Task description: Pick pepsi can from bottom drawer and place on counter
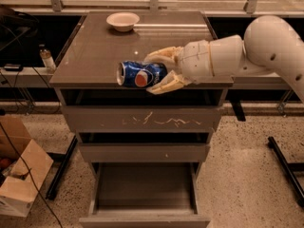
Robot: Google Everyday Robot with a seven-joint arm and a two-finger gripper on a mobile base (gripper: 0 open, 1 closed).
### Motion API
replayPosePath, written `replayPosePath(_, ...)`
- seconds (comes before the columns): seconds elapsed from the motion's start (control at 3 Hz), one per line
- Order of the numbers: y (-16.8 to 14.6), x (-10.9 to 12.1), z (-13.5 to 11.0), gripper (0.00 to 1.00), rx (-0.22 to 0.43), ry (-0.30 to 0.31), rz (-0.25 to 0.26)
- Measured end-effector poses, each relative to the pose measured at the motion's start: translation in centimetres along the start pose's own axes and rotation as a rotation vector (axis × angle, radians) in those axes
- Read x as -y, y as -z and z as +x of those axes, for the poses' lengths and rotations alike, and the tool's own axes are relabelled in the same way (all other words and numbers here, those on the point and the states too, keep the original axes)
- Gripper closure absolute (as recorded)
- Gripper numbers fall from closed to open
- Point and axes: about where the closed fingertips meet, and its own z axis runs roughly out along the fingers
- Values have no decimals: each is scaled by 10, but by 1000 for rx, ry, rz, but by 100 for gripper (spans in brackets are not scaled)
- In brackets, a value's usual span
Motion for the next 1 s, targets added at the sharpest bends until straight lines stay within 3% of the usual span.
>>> replayPosePath(0.33,-4,35,17,100,-72,64,-43)
replayPosePath(0.67,-9,76,44,100,-146,77,-20)
replayPosePath(1.0,-19,109,73,100,-214,40,48)
